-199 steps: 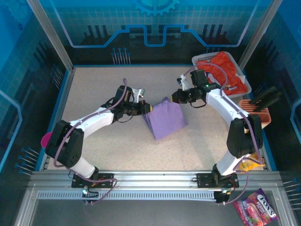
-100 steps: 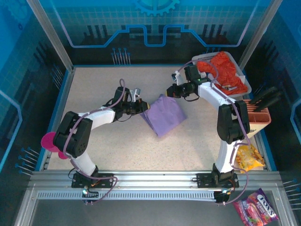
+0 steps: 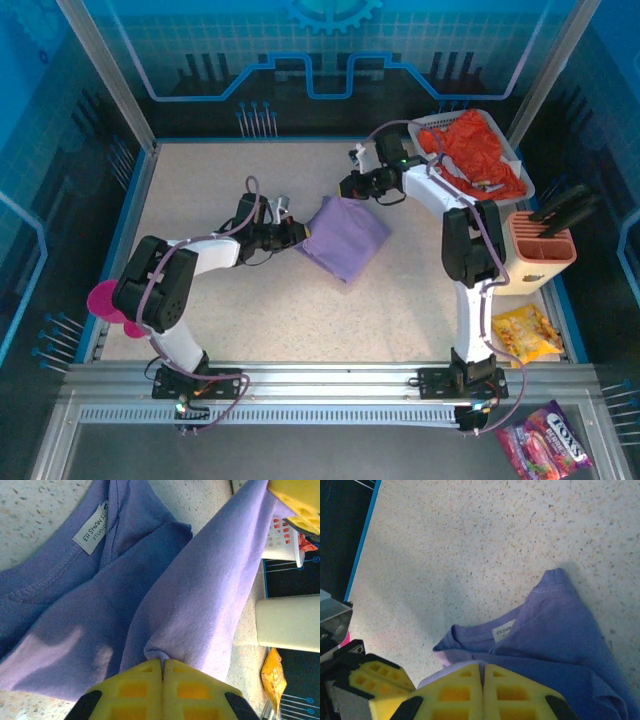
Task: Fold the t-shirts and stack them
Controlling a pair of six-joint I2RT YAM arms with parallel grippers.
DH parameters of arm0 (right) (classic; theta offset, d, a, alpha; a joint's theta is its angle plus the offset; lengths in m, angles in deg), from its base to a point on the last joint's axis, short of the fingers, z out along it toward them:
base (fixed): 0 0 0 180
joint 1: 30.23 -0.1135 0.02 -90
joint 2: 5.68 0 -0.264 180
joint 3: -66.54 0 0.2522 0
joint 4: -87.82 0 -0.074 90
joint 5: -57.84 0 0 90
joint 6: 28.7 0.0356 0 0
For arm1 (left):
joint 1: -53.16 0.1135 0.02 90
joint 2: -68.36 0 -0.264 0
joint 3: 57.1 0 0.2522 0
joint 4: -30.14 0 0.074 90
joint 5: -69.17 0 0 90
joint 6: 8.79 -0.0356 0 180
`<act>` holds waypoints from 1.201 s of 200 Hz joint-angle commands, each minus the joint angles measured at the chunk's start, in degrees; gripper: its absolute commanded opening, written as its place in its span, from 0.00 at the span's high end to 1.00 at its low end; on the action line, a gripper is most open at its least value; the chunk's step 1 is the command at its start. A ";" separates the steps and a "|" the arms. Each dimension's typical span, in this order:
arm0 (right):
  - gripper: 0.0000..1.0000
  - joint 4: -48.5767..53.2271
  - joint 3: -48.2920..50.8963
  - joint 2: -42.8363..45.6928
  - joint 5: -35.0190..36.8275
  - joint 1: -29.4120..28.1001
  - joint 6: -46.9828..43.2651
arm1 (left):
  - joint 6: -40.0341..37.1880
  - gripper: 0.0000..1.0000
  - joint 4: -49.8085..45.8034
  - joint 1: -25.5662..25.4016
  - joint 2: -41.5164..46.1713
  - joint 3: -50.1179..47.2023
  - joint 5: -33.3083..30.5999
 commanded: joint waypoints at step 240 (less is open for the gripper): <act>0.13 2.49 15.28 6.47 4.70 -1.38 -0.31 | -0.05 0.86 -6.04 12.57 -8.01 7.57 3.49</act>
